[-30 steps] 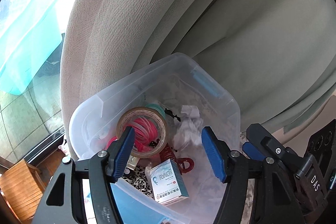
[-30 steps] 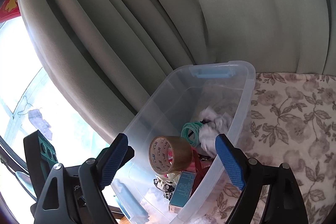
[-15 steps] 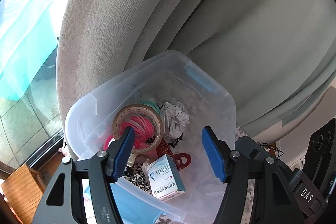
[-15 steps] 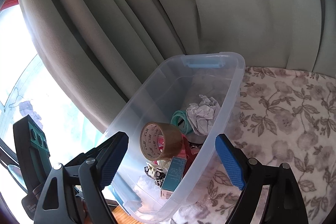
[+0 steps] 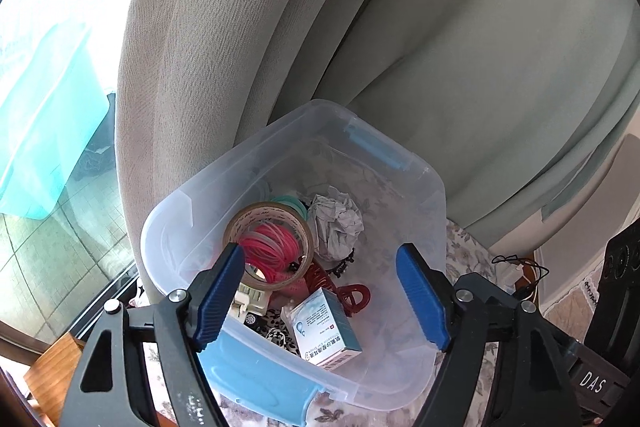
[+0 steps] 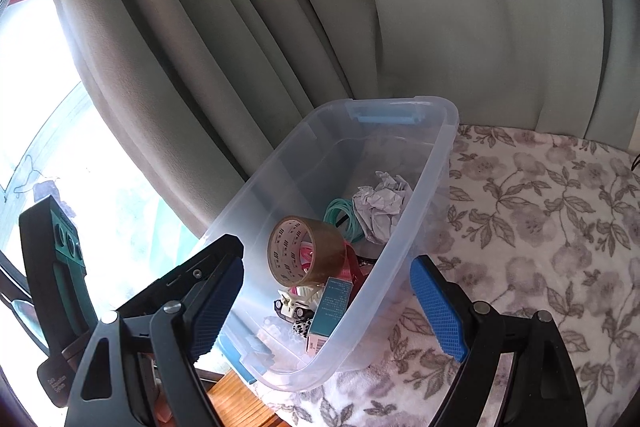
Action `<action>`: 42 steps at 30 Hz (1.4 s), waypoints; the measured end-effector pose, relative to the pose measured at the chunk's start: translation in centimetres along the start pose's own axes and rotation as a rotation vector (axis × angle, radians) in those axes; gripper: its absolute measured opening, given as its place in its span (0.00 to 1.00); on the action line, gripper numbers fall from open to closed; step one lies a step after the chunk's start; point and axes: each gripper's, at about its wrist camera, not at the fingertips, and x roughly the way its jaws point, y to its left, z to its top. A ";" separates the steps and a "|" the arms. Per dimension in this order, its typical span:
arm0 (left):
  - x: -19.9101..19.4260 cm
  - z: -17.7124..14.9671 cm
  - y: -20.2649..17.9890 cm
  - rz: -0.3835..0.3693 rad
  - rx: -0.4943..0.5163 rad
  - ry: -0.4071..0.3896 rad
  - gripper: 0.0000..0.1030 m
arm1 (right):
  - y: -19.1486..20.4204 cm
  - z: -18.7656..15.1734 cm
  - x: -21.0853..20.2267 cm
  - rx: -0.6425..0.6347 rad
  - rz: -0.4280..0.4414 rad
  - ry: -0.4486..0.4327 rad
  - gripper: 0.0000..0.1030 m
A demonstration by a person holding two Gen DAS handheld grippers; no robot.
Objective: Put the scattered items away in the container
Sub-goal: 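Withdraw both open tools up and away from the clear box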
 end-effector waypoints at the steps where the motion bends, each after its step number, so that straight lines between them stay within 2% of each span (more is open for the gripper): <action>1: 0.0 0.0 0.0 0.001 0.006 0.002 0.80 | 0.1 0.0 -0.1 -0.005 -0.003 0.000 0.85; 8: -0.1 -0.6 0.1 -0.025 0.037 0.002 0.80 | 0.3 -0.4 -0.6 -0.018 -0.009 0.015 0.86; 12: -0.3 -0.7 0.1 -0.020 0.045 -0.023 0.88 | 0.3 -0.6 -0.9 -0.022 -0.008 0.011 0.87; 16: -0.7 -0.7 0.1 -0.035 0.049 -0.029 0.90 | 0.3 -0.6 -1.4 -0.021 -0.019 -0.002 0.96; 21: -0.5 -0.7 0.0 -0.052 0.067 -0.024 0.90 | 0.2 -0.8 -1.7 -0.017 -0.015 -0.002 0.98; 42: -0.7 -1.4 -0.4 0.003 0.133 -0.029 0.90 | 0.4 -1.3 -3.0 -0.024 -0.025 -0.001 1.00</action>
